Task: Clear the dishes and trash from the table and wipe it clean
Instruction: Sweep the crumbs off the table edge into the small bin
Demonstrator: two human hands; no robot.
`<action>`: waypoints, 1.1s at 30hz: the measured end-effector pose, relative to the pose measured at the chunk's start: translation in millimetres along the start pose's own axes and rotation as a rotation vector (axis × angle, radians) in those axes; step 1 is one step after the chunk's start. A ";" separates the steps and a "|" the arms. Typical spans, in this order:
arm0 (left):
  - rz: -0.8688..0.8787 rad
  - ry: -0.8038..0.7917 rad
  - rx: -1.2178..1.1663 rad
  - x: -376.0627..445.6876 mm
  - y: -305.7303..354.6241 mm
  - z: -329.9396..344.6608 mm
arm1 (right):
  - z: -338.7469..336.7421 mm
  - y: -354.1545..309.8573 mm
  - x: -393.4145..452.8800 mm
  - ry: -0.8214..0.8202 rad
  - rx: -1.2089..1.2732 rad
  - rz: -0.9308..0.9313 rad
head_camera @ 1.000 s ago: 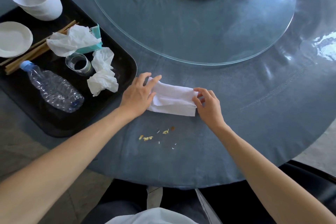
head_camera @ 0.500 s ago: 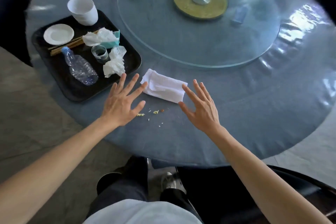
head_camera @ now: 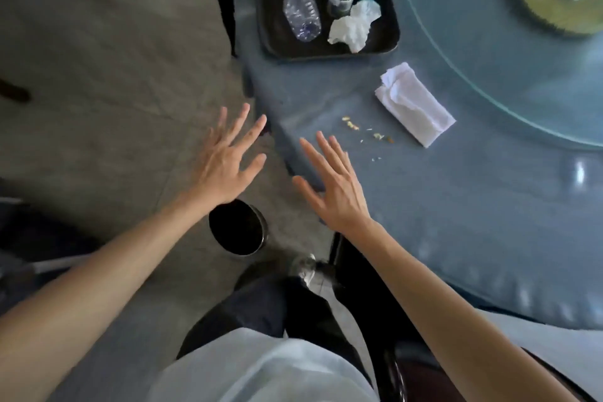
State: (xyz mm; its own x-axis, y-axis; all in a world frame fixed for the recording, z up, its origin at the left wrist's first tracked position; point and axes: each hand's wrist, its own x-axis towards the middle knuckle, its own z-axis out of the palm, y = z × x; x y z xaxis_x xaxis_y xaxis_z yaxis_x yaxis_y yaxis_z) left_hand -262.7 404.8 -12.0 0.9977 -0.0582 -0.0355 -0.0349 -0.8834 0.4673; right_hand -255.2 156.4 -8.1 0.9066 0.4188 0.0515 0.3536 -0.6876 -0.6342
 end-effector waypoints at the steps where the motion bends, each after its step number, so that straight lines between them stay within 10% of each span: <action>1: -0.050 -0.004 -0.042 -16.9 -13.7 3.4 | 15.9 -7.9 -1.5 -0.053 0.018 -0.018; 11: -0.657 -0.123 -0.363 -161.7 -172.7 122.5 | 236.8 11.4 -5.9 -0.562 0.070 0.248; 20: -1.098 -0.074 -0.731 -179.7 -272.5 325.3 | 433.7 139.8 -25.2 -0.549 0.214 0.691; 33: -1.143 0.237 -0.789 -187.4 -309.4 463.1 | 528.2 215.0 -48.4 -0.575 0.158 0.584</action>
State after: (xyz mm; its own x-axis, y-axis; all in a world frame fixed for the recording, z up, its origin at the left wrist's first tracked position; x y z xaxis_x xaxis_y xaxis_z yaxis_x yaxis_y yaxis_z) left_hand -466.1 473.7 -559.0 0.4414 0.6522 -0.6163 0.7528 0.1046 0.6499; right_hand -344.7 301.6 -554.4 0.6600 0.2877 -0.6940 -0.2121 -0.8148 -0.5395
